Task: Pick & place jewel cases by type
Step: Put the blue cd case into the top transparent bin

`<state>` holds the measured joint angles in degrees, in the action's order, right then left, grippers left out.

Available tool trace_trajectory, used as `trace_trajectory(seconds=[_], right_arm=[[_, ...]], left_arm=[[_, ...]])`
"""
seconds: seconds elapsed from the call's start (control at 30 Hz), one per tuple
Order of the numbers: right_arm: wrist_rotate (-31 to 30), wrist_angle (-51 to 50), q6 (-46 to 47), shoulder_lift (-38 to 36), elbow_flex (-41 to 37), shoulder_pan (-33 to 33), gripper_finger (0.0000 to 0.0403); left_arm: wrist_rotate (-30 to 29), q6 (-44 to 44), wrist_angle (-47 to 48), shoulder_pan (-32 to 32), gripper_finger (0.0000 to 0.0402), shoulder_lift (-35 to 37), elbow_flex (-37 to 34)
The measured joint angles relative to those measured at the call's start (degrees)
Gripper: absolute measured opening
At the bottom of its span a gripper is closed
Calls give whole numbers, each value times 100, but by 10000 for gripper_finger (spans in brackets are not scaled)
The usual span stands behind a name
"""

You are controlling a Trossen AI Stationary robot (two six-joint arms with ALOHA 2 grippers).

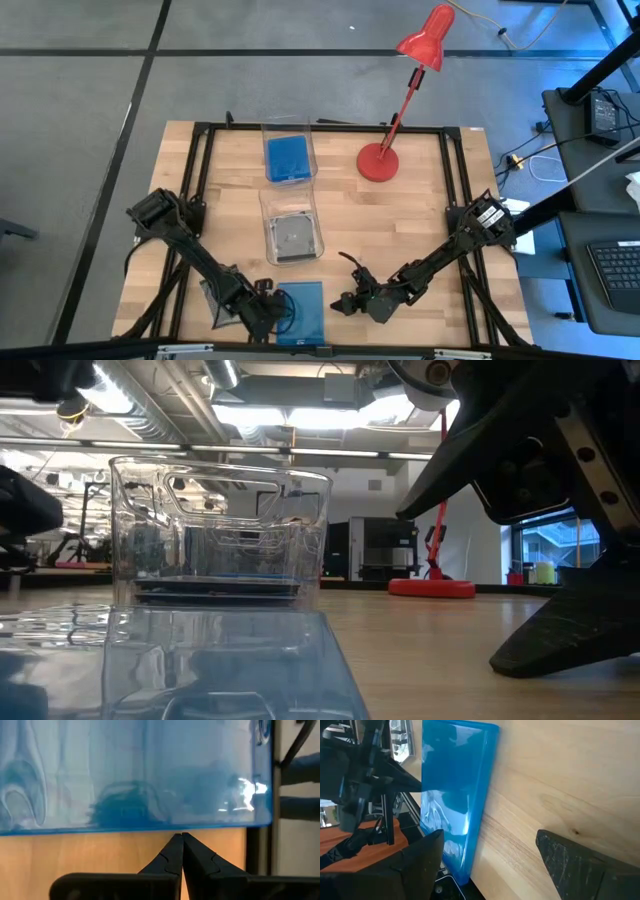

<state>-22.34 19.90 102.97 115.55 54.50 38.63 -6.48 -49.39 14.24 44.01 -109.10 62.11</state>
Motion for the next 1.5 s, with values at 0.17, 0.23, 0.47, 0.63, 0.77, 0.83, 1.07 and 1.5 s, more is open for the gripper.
trace_trajectory(seconds=[0.17, 0.23, 0.47, 0.63, 0.77, 0.83, 1.07, 1.5], right_arm=[[23, 13, 4, 0, -2, -47, 326], [35, 11, 0, 0, -2, -61, 326], [205, -76, -247, -9, 7, -155, 326], [280, -77, -306, -9, 7, -231, 326], [316, -75, -312, -11, 7, -245, 326], [312, 9, -448, -8, -1, -245, 326], [177, 666, -1072, 15, -4, -296, 326], [429, 719, -1358, 17, -4, -275, 192]], left_arm=[[18, -5, -430, -215, 3, -221, 11], [64, -39, -575, -298, 2, -234, 11], [-165, 54, -898, -512, 3, -274, 0], [-110, 151, -1120, -674, 3, -388, 0], [-107, 185, -1491, -761, 3, -534, 0], [-113, 214, -1625, -796, 3, -580, 0], [-45, 407, -1665, -849, 3, -608, 5], [-6, 892, -1907, -839, 4, -610, -17]])
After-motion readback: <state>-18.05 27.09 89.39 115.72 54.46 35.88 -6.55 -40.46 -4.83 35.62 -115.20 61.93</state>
